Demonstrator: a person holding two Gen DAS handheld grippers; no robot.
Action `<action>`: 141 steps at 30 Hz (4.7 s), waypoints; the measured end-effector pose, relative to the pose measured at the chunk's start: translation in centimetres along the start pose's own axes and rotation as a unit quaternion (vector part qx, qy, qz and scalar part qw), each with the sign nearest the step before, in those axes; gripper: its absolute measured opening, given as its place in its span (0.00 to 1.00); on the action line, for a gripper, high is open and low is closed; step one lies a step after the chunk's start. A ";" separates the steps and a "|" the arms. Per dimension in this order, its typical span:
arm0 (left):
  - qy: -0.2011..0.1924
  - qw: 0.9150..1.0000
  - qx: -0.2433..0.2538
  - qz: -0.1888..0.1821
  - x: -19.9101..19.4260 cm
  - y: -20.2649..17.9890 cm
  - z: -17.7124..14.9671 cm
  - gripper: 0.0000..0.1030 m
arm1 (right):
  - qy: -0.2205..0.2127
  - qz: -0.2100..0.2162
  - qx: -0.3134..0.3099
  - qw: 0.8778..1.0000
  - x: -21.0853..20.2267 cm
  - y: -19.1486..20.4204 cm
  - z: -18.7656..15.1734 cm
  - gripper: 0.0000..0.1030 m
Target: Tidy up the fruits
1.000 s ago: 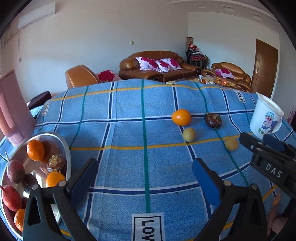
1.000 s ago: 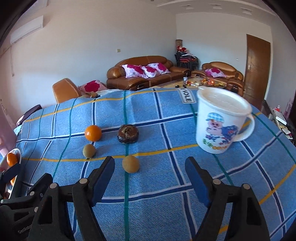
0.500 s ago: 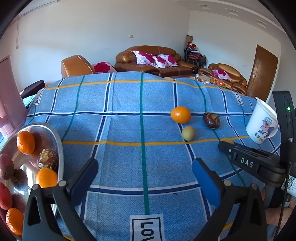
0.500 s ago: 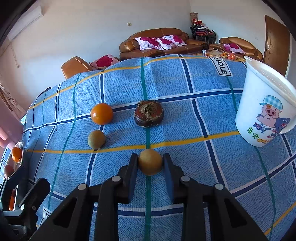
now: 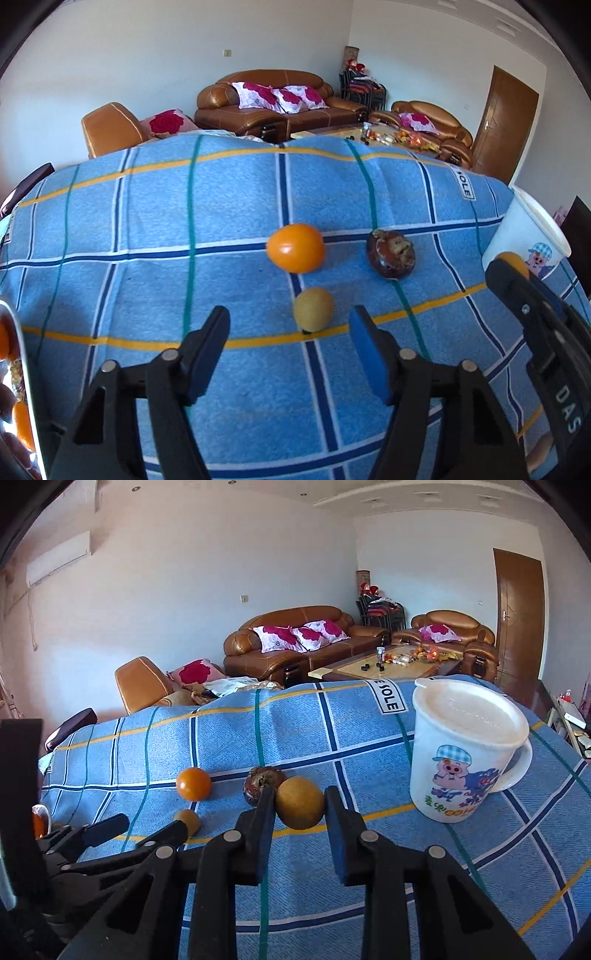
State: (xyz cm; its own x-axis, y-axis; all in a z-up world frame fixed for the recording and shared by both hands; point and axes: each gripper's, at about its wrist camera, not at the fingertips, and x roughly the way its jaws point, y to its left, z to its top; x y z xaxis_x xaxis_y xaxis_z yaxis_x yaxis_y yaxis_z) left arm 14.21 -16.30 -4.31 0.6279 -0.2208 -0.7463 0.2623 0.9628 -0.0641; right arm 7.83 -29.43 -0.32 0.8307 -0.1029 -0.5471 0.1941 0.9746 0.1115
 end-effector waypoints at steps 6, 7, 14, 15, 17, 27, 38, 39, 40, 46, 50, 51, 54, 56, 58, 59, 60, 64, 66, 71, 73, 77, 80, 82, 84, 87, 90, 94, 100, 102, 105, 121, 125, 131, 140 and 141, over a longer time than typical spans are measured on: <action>0.027 1.000 0.009 -0.006 2.0 -1.3 1.0 0.38 | 0.006 0.002 -0.001 1.000 0.5 -0.3 0.3 0.28; 0.027 1.000 0.010 -0.006 2.1 -1.4 1.0 0.32 | 0.005 0.000 -0.003 1.000 0.6 -0.2 0.3 0.28; 0.008 0.999 -0.004 -0.033 1.1 -0.6 1.0 0.26 | -0.010 -0.009 -0.022 1.000 0.3 0.4 0.0 0.28; -0.006 0.999 -0.009 -0.034 0.5 -0.4 0.9 0.26 | -0.014 -0.011 -0.025 1.000 0.2 0.5 0.0 0.28; -0.040 0.998 -0.008 -0.040 -0.9 0.0 0.7 0.26 | -0.018 -0.011 -0.028 0.999 0.1 0.6 0.0 0.28; -0.130 0.990 -0.002 -0.057 -7.1 2.9 -1.9 0.26 | -0.070 0.041 -0.041 0.996 -1.8 1.4 -0.4 0.28; -0.168 0.985 -0.009 -0.024 -10.6 6.3 -4.7 0.26 | -0.109 0.080 -0.064 0.989 -3.5 3.0 -1.2 0.28; -0.169 0.985 -0.009 -0.023 -10.8 6.4 -4.8 0.26 | -0.112 0.074 -0.067 0.989 -3.5 3.0 -1.2 0.28; -0.172 0.985 -0.008 -0.018 -10.9 6.4 -5.0 0.26 | -0.113 0.068 -0.068 0.989 -3.5 3.2 -1.3 0.28; -0.212 0.975 0.050 0.038 -12.1 4.5 -6.0 0.26 | -0.118 0.033 -0.063 0.991 -3.8 3.0 -1.4 0.28; -0.223 0.971 0.067 0.046 -12.8 4.0 -6.2 0.26 | -0.118 0.014 -0.049 0.992 -4.5 2.5 -1.7 0.28; -0.224 0.971 0.070 0.046 -12.8 3.9 -6.3 0.26 | -0.118 0.009 -0.046 0.992 -4.8 2.4 -1.9 0.28; -0.225 0.971 0.070 0.046 -13.1 4.0 -6.4 0.26 | -0.119 -0.003 -0.043 0.992 -5.5 2.3 -2.2 0.28; -0.222 0.972 0.065 0.044 -13.0 4.2 -6.5 0.26 | -0.122 -0.012 -0.046 0.991 -6.2 2.6 -2.7 0.28; -0.220 0.973 0.060 0.039 -13.1 4.5 -6.7 0.26 | -0.128 -0.018 -0.051 0.990 -6.9 2.9 -3.1 0.28; -0.220 0.973 0.058 0.038 -13.3 4.7 -6.8 0.26 | -0.131 -0.021 -0.054 0.990 -7.3 3.1 -3.3 0.28; -0.220 0.973 0.057 0.038 -13.4 4.8 -6.9 0.26 | -0.133 -0.022 -0.057 0.989 -7.6 3.4 -3.5 0.28; -0.222 0.973 0.057 0.037 -13.9 5.2 -7.4 0.26 | -0.136 -0.023 -0.061 0.989 -8.4 3.9 -4.0 0.28; -0.222 0.973 0.055 0.036 -14.2 5.4 -7.6 0.26 | -0.138 -0.025 -0.059 0.988 -8.8 4.1 -4.2 0.28; -0.222 0.973 0.049 0.033 -14.8 6.1 -8.1 0.26 | -0.136 -0.024 -0.056 0.989 -9.3 4.8 -4.7 0.28; -0.223 0.973 0.050 0.034 -15.1 6.3 -8.4 0.26 | -0.135 -0.023 -0.057 0.989 -9.5 5.1 -4.8 0.28; -0.224 0.973 0.052 0.032 -15.7 6.7 -8.9 0.26 | -0.134 -0.020 -0.058 0.989 -9.9 6.0 -5.3 0.28; -0.226 0.972 0.050 0.034 -16.1 7.2 -9.2 0.26 | -0.134 -0.017 -0.067 0.989 -10.2 7.0 -5.6 0.28; -0.227 0.972 0.049 0.035 -16.3 7.6 -9.4 0.26 | -0.136 -0.013 -0.072 0.988 -10.4 7.9 -5.9 0.28; -0.228 0.972 0.049 0.036 -16.5 8.0 -9.6 0.26 | -0.135 -0.006 -0.073 0.988 -10.5 8.6 -6.1 0.28; -0.230 0.971 0.048 0.038 -16.8 8.7 -9.8 0.26 | -0.132 0.002 -0.074 0.989 -10.6 9.9 -6.3 0.28; -0.231 0.971 0.046 0.042 -17.1 9.5 -10.0 0.26 | -0.131 0.009 -0.077 0.988 -10.6 11.1 -6.4 0.28; -0.232 0.971 0.040 0.046 -17.4 10.9 -10.3 0.26 | -0.129 0.020 -0.080 0.988 -10.6 12.7 -6.6 0.28; -0.234 0.970 0.038 0.052 -17.9 12.7 -10.6 0.26 | -0.127 0.036 -0.089 0.987 -10.3 15.3 -6.9 0.28; -0.234 0.970 0.037 0.054 -18.1 13.4 -10.8 0.26 | -0.125 0.042 -0.091 0.987 -10.2 16.1 -7.0 0.28; -0.232 0.970 0.030 0.058 -18.4 14.5 -10.8 0.26 | -0.123 0.050 -0.096 0.987 -10.0 17.5 -7.1 0.28; -0.213 0.972 -0.017 0.096 -18.7 21.4 -10.6 0.26 | -0.115 0.105 -0.122 0.980 -8.7 25.5 -7.6 0.28; -0.208 0.972 -0.024 0.109 -18.8 22.4 -10.7 0.26 | -0.110 0.115 -0.124 0.979 -8.0 27.1 -7.5 0.28; -0.183 0.975 -0.051 0.118 -18.1 24.6 -10.6 0.26 | -0.092 0.128 -0.122 0.980 -6.6 29.0 -7.2 0.28; -0.152 0.977 -0.068 0.130 -17.0 25.8 -10.7 0.26 | -0.043 0.138 -0.120 0.982 -4.1 30.6 -6.7 0.28; -0.150 0.977 -0.069 0.132 -16.9 25.8 -10.7 0.26 | -0.033 0.140 -0.121 0.982 -3.7 30.7 -6.7 0.28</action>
State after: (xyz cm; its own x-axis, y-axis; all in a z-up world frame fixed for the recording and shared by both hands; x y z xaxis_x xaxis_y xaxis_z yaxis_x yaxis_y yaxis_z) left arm 2.54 13.98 -0.39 0.8528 0.0217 -0.5217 -0.0253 0.9997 0.0003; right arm 7.23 2.24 -0.40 0.8678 0.1715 -0.4664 -0.1700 0.9844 0.0456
